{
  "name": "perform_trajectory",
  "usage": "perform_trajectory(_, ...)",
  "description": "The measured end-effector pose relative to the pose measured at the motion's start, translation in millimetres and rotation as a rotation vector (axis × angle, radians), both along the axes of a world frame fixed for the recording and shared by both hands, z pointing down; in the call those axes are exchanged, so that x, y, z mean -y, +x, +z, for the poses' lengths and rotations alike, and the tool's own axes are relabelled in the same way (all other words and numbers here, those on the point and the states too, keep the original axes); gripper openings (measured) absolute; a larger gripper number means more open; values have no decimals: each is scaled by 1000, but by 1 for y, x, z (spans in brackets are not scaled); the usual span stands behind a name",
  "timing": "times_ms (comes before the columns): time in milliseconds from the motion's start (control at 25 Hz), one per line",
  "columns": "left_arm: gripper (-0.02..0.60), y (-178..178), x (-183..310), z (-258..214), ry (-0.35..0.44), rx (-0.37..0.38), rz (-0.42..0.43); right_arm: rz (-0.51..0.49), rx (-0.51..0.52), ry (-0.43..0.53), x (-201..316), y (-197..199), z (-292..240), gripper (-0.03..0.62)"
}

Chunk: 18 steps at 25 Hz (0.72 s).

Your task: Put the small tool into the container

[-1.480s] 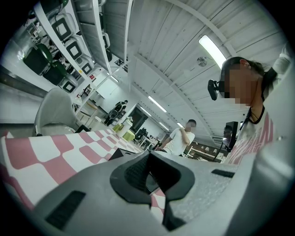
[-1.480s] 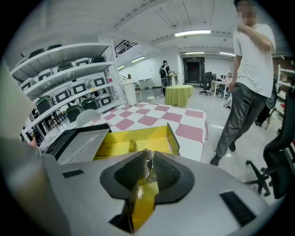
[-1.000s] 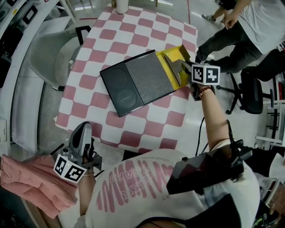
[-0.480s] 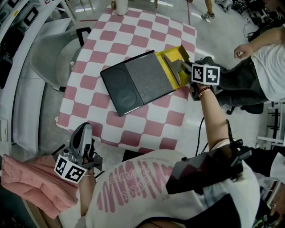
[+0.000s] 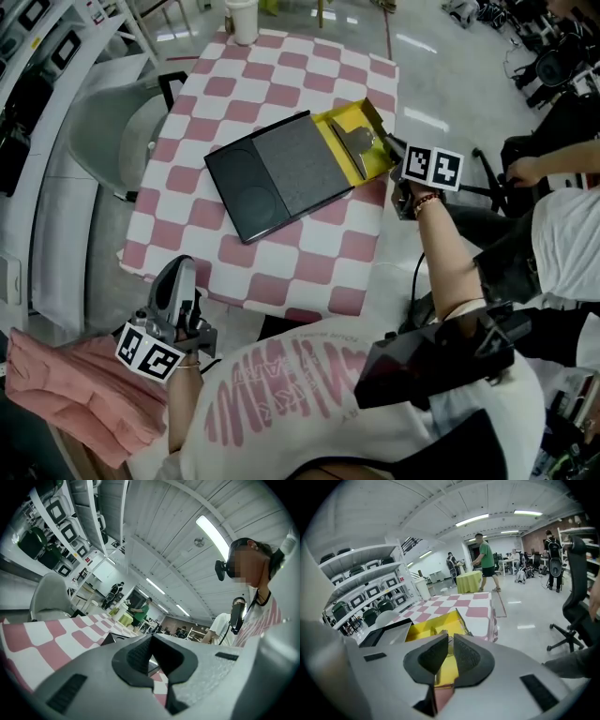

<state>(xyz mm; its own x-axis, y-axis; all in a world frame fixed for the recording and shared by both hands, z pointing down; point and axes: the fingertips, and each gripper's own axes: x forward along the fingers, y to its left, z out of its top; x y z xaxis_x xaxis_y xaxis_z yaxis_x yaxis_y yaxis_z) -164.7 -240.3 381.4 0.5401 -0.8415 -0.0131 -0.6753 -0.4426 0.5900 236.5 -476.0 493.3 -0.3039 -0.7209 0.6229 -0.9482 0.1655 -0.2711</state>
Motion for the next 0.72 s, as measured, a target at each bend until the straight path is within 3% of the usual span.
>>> perform_trajectory(320, 8, 34, -11, -30, 72, 21, 53, 41, 161, 162, -45, 12, -65, 12)
perform_trajectory(720, 8, 90, -37, -60, 147, 6, 118, 13, 221, 439, -135, 33, -169, 7)
